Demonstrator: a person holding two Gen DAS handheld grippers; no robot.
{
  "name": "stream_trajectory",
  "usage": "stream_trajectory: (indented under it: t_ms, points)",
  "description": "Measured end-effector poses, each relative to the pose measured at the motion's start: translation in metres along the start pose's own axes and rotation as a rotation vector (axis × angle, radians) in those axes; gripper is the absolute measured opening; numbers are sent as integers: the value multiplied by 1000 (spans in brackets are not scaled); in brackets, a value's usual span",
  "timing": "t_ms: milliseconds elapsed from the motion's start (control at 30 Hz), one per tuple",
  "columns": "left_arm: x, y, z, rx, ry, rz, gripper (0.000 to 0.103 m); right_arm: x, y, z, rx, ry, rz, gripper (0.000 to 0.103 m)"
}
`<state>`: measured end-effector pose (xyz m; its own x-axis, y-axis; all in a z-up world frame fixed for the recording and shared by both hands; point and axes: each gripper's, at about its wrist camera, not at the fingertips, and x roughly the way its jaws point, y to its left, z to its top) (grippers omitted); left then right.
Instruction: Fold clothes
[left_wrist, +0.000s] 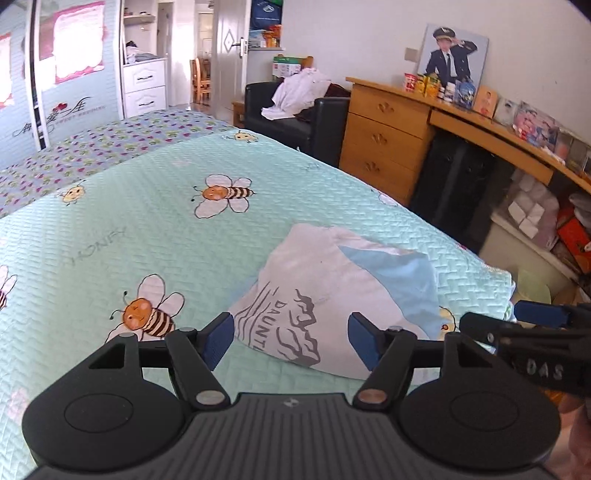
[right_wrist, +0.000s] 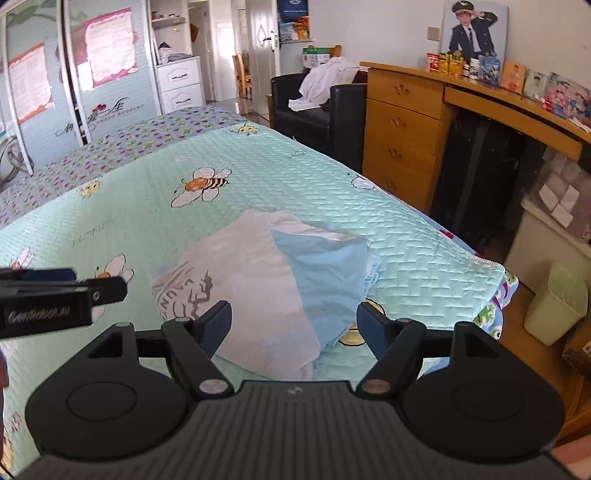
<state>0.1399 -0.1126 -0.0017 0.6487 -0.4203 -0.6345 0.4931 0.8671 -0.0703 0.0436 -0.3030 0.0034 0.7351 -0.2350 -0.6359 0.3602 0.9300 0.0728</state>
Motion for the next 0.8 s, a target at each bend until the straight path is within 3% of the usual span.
stream_trajectory:
  t_ms: [333, 800]
  points:
    - [-30, -6, -6, 5, -15, 40, 71, -15, 17, -1, -11, -18, 18, 75]
    - [-34, -14, -7, 8, -15, 36, 71, -23, 21, -6, -21, -36, 43, 75]
